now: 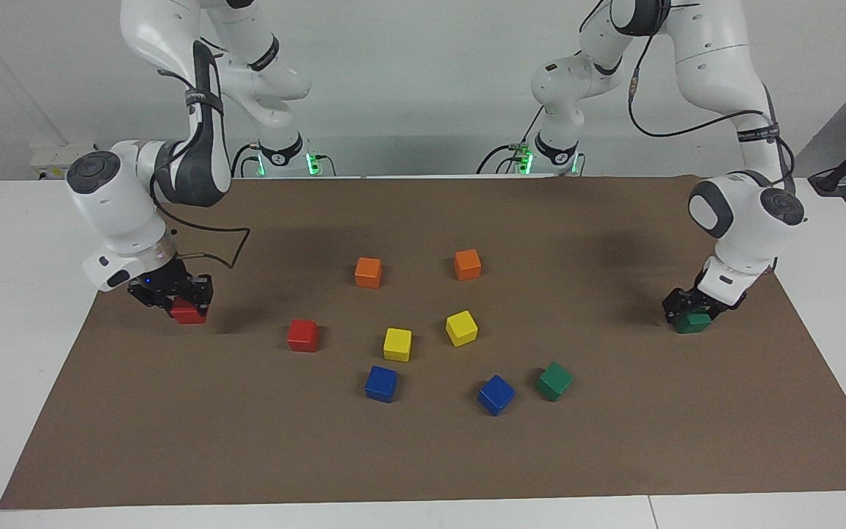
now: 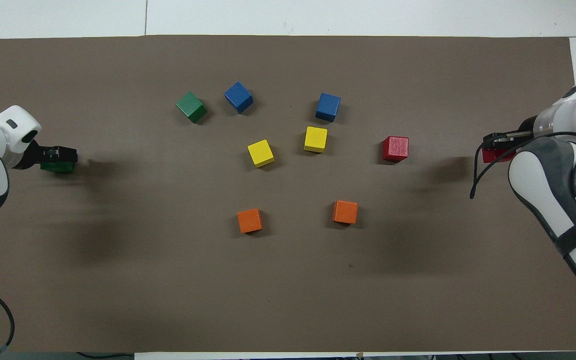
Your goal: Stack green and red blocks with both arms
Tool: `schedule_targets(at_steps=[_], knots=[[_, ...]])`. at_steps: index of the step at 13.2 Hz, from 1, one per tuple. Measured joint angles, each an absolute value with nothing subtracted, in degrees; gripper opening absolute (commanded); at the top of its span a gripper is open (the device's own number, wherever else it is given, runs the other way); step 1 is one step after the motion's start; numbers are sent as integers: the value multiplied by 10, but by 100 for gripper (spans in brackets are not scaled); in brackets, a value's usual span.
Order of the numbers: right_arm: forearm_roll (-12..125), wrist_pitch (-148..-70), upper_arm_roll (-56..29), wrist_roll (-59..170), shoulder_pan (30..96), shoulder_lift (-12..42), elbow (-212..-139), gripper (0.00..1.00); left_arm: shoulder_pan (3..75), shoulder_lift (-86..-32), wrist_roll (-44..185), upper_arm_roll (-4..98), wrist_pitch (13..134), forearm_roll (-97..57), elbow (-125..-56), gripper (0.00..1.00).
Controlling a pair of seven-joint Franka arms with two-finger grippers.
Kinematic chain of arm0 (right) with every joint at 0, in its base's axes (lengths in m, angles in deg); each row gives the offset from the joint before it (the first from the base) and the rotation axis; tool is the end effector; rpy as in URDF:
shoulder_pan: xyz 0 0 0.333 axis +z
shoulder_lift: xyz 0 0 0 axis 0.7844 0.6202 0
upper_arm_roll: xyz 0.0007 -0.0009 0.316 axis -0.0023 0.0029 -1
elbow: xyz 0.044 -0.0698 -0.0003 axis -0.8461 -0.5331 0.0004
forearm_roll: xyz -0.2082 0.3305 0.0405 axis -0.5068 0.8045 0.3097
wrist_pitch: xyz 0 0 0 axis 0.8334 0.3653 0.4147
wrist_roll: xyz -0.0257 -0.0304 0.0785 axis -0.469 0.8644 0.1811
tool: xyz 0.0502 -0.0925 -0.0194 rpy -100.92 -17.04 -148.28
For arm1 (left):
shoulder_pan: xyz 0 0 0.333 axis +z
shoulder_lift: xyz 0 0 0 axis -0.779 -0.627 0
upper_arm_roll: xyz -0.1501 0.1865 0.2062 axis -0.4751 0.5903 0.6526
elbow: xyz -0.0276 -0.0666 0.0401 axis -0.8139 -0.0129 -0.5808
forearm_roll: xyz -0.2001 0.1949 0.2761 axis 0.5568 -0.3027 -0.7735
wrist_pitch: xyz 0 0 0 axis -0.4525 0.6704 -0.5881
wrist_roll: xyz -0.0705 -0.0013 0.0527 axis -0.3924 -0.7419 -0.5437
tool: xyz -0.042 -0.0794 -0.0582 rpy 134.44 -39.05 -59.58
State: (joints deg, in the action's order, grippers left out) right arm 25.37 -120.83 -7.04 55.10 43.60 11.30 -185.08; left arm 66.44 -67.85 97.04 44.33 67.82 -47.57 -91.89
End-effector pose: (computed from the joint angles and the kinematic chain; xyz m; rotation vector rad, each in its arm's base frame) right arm 0.5992 -0.0757 0.3779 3.1243 0.0139 0.1299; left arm 0.6143 0.1072 0.3280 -3.1315 0.0728 -0.0989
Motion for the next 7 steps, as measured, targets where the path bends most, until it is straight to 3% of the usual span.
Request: schedule_targets(at_steps=[4,7], knots=[[254,-1257,-71,568,417,129,-1879,0,601,-674,838,438,524,-473,-769,100],[254,-1258,-71,571,405,138,-1885,0,495,-679,582,436,524,-474,-750,100]])
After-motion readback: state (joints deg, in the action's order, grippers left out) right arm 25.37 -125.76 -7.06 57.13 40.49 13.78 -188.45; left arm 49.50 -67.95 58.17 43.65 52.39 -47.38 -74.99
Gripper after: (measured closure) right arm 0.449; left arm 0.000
